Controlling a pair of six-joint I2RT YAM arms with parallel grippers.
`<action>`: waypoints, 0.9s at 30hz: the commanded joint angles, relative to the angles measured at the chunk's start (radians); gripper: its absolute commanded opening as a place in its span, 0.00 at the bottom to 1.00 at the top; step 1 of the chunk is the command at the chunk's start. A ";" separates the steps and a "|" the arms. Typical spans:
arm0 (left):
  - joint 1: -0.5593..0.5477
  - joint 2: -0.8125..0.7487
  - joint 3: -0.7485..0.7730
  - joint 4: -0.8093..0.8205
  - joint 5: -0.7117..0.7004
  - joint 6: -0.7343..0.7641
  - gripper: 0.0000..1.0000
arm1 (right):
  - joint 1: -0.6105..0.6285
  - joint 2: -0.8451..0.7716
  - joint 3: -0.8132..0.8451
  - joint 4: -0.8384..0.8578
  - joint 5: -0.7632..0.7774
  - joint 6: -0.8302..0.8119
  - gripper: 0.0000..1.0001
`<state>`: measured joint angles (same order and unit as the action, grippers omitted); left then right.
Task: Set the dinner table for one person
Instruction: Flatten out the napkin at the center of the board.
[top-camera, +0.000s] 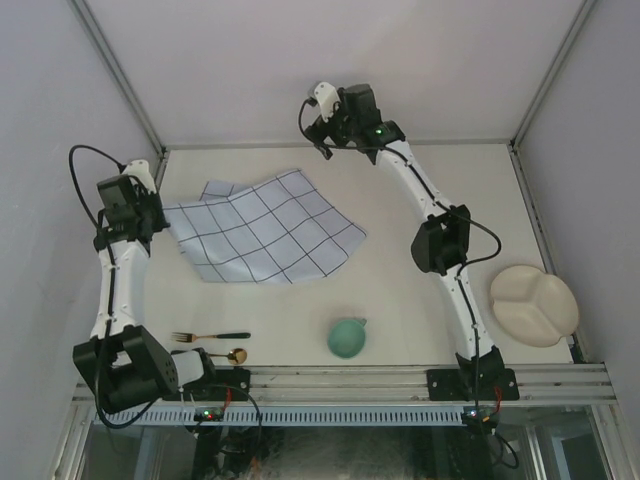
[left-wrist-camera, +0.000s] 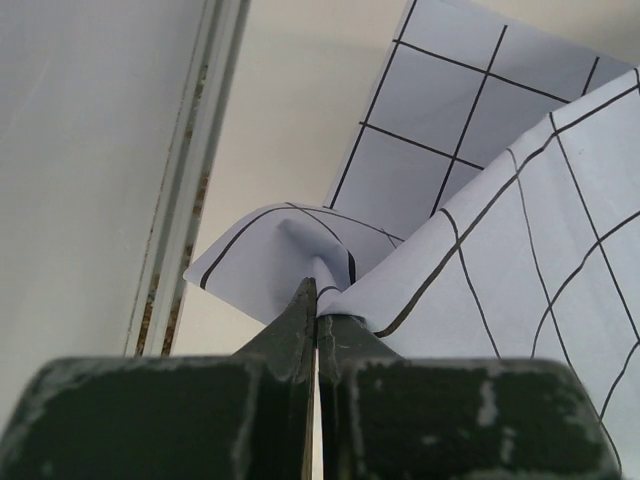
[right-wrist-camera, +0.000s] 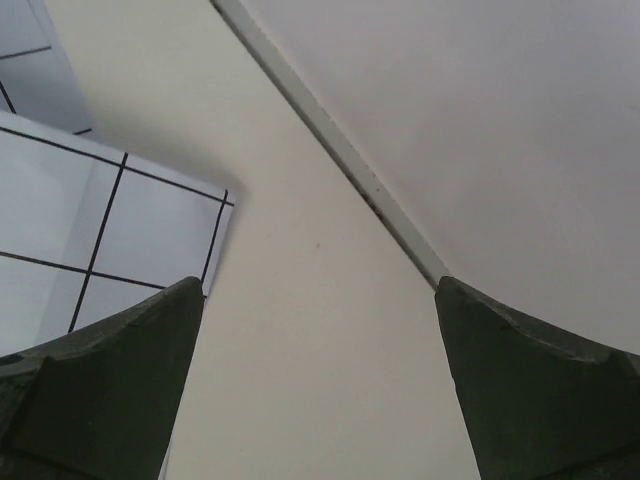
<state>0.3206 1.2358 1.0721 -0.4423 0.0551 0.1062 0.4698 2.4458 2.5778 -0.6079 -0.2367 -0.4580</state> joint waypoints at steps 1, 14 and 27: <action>0.020 -0.099 -0.058 0.049 -0.037 0.034 0.00 | 0.042 0.062 -0.040 0.066 -0.018 0.075 1.00; -0.357 0.068 0.429 -0.152 0.065 0.136 0.00 | 0.018 -0.327 -0.615 0.121 0.005 0.102 1.00; -0.939 0.215 0.588 -0.268 -0.082 0.197 0.00 | -0.495 -1.171 -1.231 -0.041 -0.017 0.050 1.00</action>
<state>-0.4950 1.4616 1.6142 -0.6704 -0.0010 0.2722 0.0486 1.4128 1.4235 -0.5533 -0.2005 -0.3824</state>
